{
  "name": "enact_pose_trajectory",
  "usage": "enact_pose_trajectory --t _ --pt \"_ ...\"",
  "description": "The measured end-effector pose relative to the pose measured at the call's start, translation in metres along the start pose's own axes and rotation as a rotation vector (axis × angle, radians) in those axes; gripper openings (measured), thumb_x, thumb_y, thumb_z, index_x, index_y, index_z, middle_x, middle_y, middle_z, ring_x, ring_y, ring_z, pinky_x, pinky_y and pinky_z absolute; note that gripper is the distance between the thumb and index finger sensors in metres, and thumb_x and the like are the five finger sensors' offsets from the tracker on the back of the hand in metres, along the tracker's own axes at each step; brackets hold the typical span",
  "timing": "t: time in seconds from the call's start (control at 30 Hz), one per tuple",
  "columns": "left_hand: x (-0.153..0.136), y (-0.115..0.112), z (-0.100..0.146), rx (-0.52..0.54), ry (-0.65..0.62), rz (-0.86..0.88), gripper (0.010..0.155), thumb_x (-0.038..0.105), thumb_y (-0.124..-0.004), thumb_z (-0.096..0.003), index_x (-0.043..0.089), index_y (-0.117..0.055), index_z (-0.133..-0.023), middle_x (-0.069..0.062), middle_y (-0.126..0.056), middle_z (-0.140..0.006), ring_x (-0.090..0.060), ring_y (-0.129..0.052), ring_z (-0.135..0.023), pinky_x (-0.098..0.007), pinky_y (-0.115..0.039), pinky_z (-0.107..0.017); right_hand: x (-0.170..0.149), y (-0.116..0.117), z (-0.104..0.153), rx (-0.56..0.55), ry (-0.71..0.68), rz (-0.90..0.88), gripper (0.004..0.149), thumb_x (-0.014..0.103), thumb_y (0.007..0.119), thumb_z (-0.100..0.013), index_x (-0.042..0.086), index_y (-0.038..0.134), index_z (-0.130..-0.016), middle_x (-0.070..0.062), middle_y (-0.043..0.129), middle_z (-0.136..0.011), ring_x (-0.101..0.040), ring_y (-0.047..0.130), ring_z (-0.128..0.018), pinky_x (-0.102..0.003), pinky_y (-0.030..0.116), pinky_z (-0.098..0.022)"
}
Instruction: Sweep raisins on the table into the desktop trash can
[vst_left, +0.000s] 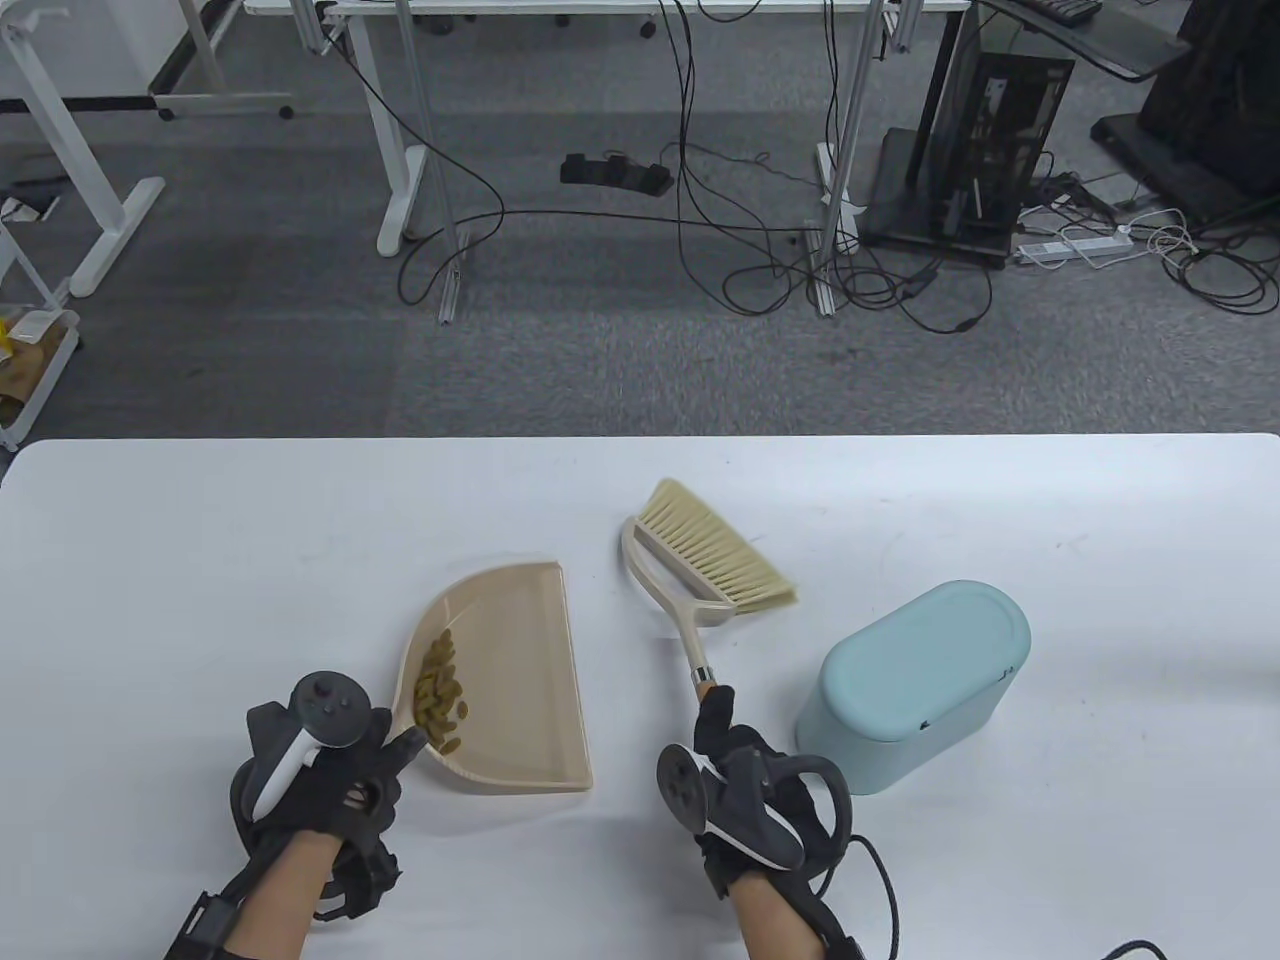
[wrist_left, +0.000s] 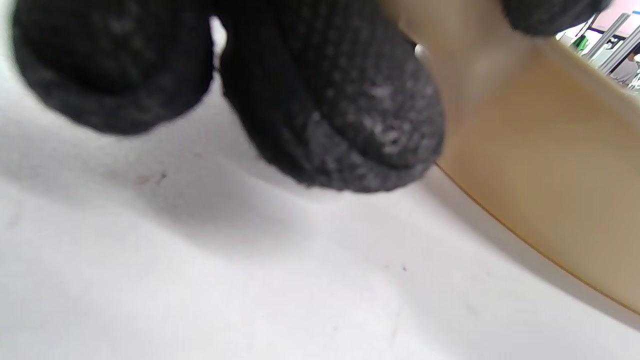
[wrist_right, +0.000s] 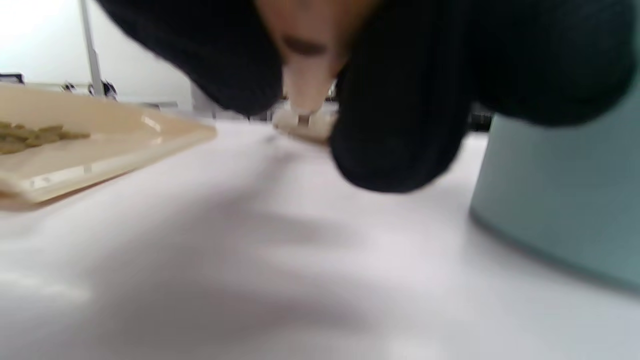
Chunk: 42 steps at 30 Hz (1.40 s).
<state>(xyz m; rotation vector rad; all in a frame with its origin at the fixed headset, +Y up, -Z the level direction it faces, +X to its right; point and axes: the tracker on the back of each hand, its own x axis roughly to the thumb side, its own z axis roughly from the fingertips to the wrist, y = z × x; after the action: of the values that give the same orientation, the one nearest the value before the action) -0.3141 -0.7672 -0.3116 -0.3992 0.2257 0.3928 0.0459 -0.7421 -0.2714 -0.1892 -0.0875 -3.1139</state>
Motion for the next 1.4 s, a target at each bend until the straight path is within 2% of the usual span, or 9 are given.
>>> enact_pose_trajectory --t 0.3,0.53,0.73,0.87,0.97,1.03,1.2,1.27,1.4 --pt "-0.002 -0.001 0.001 0.014 -0.015 0.019 0.070 0.063 -0.059 -0.0480 0.020 -0.062 -0.103 -0.003 -0.096 -0.059 -0.005 -0.104 -0.023 -0.034 -0.090 -0.022 0.027 0.033 -0.007 0.120 -0.079 0.087 0.078 0.033 0.079 -0.050 -0.003 0.038 -0.106 -0.031 0.084 -0.074 -0.024 0.099 -0.031 -0.045 0.085 -0.030" --pt "-0.003 -0.002 0.001 0.016 -0.017 0.019 0.070 0.064 -0.058 -0.0480 0.020 -0.062 -0.103 -0.003 -0.096 -0.058 -0.005 -0.104 -0.023 -0.034 -0.090 -0.022 0.029 0.037 -0.007 0.182 -0.118 0.141 0.077 0.037 0.073 -0.054 -0.002 0.033 -0.108 -0.032 0.079 -0.077 -0.020 0.097 -0.032 -0.044 0.085 -0.030" --pt "-0.003 -0.002 0.002 0.019 -0.017 0.023 0.070 0.064 -0.058 -0.0480 0.020 -0.062 -0.102 -0.003 -0.096 -0.058 -0.005 -0.104 -0.023 -0.034 -0.090 -0.021 0.022 0.032 -0.007 0.266 -0.072 0.086 0.080 0.052 0.067 -0.057 0.010 0.029 -0.113 -0.037 0.073 -0.087 -0.025 0.097 -0.037 -0.048 0.083 -0.033" --pt "-0.003 -0.002 0.002 0.020 -0.017 0.026 0.070 0.064 -0.058 -0.0480 0.020 -0.062 -0.102 -0.003 -0.096 -0.058 -0.005 -0.104 -0.023 -0.034 -0.090 -0.021 0.008 0.008 0.000 0.114 -0.085 0.016 0.087 0.059 0.066 -0.055 0.007 0.029 -0.114 -0.036 0.074 -0.088 -0.027 0.098 -0.039 -0.049 0.083 -0.034" --pt "-0.003 -0.002 0.002 0.020 -0.018 0.025 0.070 0.064 -0.058 -0.0480 0.020 -0.062 -0.102 -0.003 -0.096 -0.058 -0.005 -0.104 -0.023 -0.034 -0.090 -0.021 -0.006 -0.025 0.017 -0.277 -0.154 -0.084 0.096 0.063 0.067 -0.052 0.008 0.016 -0.112 -0.036 0.050 -0.102 -0.031 0.096 -0.049 -0.051 0.080 -0.039" --pt "-0.004 -0.002 0.002 0.021 -0.018 0.025 0.070 0.064 -0.058 -0.0480 0.020 -0.062 -0.102 -0.003 -0.096 -0.058 -0.005 -0.104 -0.023 -0.034 -0.090 -0.021 -0.015 -0.047 0.023 -0.533 -0.190 -0.092 0.097 0.062 0.073 -0.047 0.006 0.027 -0.111 -0.037 0.050 -0.103 -0.039 0.096 -0.050 -0.056 0.080 -0.036" --pt "-0.004 -0.002 0.002 0.019 -0.017 0.025 0.070 0.064 -0.058 -0.0481 0.020 -0.062 -0.102 -0.003 -0.096 -0.058 -0.006 -0.104 -0.023 -0.034 -0.090 -0.021 -0.067 -0.080 0.022 -0.503 0.071 -0.247 0.096 0.066 0.071 -0.047 0.020 0.020 -0.114 -0.027 0.027 -0.113 -0.053 0.071 -0.087 -0.062 0.068 -0.054" --pt "-0.004 -0.002 0.002 0.020 -0.016 0.024 0.070 0.064 -0.058 -0.0481 0.020 -0.062 -0.102 -0.003 -0.096 -0.058 -0.006 -0.104 -0.023 -0.034 -0.090 -0.021 -0.094 -0.080 0.016 -0.430 0.177 -0.334 0.095 0.065 0.072 -0.049 0.024 0.017 -0.114 -0.022 0.016 -0.116 -0.052 0.035 -0.106 -0.071 0.047 -0.066" --pt "-0.004 -0.002 0.002 0.015 -0.017 0.030 0.070 0.064 -0.059 -0.0479 0.020 -0.062 -0.102 -0.003 -0.096 -0.058 -0.006 -0.104 -0.023 -0.034 -0.090 -0.021 -0.138 -0.062 0.004 -0.270 0.346 -0.424 0.093 0.066 0.073 -0.048 0.024 0.026 -0.116 -0.017 0.016 -0.119 -0.049 0.022 -0.110 -0.076 0.025 -0.069"
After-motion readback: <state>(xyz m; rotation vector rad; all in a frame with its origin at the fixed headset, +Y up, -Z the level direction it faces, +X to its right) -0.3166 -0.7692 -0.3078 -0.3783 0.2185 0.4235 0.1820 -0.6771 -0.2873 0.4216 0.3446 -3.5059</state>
